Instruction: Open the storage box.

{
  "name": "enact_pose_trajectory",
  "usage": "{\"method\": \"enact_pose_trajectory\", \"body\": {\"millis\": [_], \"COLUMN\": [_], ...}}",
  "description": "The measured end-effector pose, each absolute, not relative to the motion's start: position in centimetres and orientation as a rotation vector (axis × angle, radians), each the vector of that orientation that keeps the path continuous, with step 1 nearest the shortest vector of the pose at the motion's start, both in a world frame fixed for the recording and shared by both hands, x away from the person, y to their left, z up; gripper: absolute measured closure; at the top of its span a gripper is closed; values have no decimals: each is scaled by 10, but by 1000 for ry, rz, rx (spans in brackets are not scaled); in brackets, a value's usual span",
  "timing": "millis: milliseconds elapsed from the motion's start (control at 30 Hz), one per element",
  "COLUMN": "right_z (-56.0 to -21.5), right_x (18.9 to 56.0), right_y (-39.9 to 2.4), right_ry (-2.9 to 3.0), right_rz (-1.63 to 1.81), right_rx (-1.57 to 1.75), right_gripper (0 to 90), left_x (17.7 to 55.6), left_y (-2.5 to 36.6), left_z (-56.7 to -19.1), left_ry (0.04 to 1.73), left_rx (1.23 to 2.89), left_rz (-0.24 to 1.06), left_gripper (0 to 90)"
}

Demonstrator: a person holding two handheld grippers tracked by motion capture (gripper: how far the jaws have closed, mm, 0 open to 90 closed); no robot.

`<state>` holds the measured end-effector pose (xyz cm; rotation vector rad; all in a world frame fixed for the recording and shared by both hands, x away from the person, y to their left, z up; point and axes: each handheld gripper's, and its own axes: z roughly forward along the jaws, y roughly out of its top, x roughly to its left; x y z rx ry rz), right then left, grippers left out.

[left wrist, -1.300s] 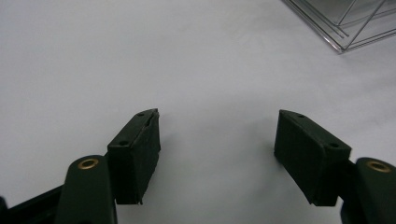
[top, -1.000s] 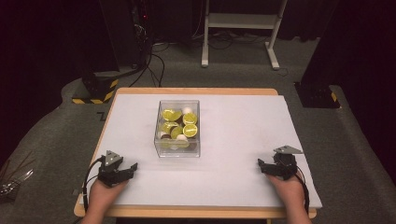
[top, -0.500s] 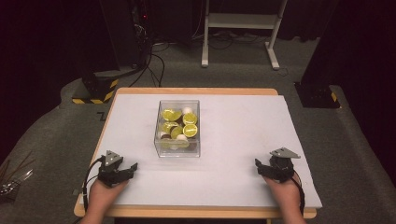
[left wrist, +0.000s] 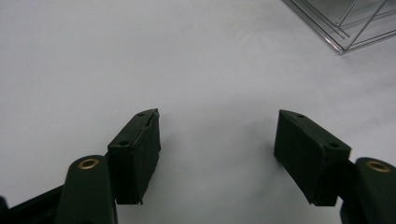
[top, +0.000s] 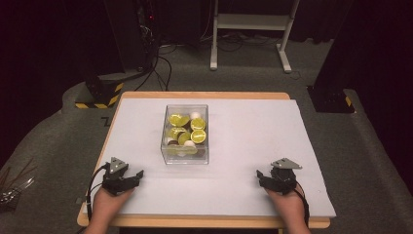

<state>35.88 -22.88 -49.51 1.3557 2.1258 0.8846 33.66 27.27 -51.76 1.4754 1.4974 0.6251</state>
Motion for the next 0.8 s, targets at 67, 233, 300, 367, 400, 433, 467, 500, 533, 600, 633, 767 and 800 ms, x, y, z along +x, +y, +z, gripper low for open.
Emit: {"method": "enact_pose_trajectory", "body": {"millis": [67,233,300,367,400,433,467,500,533,600,633,767,800], "right_z": [-496,-500,-500,-501,-501,-501,-501,-502,-502,-502,-502,-502,-502], "right_x": [359,362,362,362,362,362,362,362,362,361,361,361,361], "right_y": [-228,-228,-228,-228,-228,-229,-229,-229,-229,-229,-229,-229,-229], "right_ry": [2129,2143,2144,2148,2146,2147,2146,2144,2145,2141,2141,2139,2140], "right_rz": [881,867,869,871,876,878,881,882,883,886,886,887,888], "right_rx": [1359,1367,1372,1374,1383,1377,1376,1372,1369,1375,1375,1383,1381], "right_gripper": [283,291,292,291,290,290,290,290,291,290,290,290,289], "left_x": [336,335,334,333,334,333,332,332,331,329,329,325,324], "left_y": [273,270,270,265,262,260,257,255,253,249,249,241,239], "left_z": [-517,-517,-516,-514,-513,-512,-510,-508,-506,-503,-503,-497,-496], "left_ry": [1496,1491,1495,1476,1465,1454,1442,1432,1420,1395,1395,1349,1344], "left_rx": [1489,1488,1497,1502,1487,1491,1497,1484,1485,1466,1466,1475,1465], "left_rz": [629,640,633,616,615,610,601,593,589,583,583,572,568], "left_gripper": [315,349,358,370,373,377,383,393,396,405,409,416,417]}}
